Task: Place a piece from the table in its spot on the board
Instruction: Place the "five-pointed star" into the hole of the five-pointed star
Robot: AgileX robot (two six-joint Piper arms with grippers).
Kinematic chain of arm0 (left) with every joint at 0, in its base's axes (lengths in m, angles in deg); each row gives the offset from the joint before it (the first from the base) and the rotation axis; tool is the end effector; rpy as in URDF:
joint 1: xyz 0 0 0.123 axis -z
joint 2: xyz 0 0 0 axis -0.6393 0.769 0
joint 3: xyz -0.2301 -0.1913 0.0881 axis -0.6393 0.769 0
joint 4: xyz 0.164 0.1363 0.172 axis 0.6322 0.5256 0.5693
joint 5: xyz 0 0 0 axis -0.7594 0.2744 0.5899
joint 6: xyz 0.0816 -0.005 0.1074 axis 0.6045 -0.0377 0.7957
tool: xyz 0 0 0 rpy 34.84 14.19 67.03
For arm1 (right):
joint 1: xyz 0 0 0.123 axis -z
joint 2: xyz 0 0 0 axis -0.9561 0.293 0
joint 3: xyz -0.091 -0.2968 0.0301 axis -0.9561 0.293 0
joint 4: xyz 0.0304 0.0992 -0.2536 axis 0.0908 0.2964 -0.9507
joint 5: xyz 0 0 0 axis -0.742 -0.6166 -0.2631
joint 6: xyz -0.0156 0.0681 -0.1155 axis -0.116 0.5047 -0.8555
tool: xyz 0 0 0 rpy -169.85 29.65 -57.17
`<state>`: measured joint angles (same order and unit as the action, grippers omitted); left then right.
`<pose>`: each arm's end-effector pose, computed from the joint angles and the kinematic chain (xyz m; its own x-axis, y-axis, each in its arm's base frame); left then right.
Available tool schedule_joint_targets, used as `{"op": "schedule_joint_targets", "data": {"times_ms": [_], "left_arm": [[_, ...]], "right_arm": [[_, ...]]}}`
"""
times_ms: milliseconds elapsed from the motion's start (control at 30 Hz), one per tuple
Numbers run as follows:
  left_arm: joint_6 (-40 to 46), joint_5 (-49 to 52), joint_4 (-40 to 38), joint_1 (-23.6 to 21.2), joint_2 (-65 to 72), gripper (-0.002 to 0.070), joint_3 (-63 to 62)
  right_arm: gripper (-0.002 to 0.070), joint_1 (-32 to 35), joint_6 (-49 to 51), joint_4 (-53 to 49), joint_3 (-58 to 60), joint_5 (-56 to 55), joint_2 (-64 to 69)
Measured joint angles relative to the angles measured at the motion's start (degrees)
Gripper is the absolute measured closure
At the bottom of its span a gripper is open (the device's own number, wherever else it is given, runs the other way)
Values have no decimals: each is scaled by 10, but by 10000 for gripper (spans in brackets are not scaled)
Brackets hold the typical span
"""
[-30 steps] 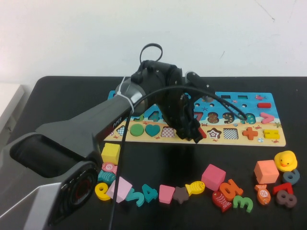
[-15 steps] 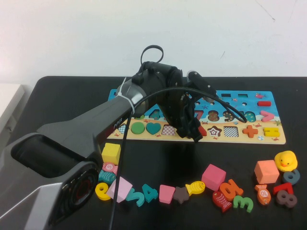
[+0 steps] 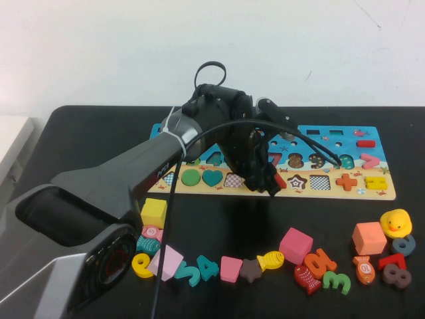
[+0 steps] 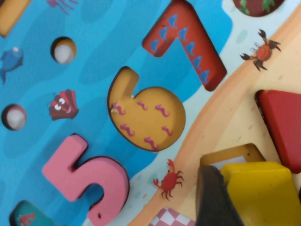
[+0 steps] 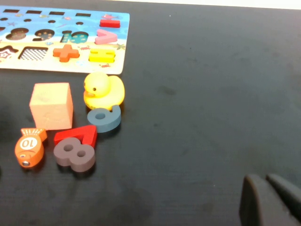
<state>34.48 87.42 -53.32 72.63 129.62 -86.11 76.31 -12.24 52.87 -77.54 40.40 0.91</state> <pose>0.4943 -0.3361 0.1582 -0.5009 0.7114 -0.4929 0.7897 0.6088 0.0762 0.0887 -0.0099 0.1589 -0.3117 -0.0464 -0.9490 0.0717 0.9948 -0.0722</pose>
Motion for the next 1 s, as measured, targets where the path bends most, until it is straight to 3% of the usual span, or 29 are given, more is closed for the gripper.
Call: {"op": "schedule_joint_targets", "data": {"times_ms": [500, 1000], "left_arm": [[-112, 6, 5, 0, 0, 353, -7], [-108, 3, 21, 0, 10, 353, -43]], "right_arm": [[657, 0, 0, 0, 0, 0, 0], [658, 0, 0, 0, 0, 0, 0]]}}
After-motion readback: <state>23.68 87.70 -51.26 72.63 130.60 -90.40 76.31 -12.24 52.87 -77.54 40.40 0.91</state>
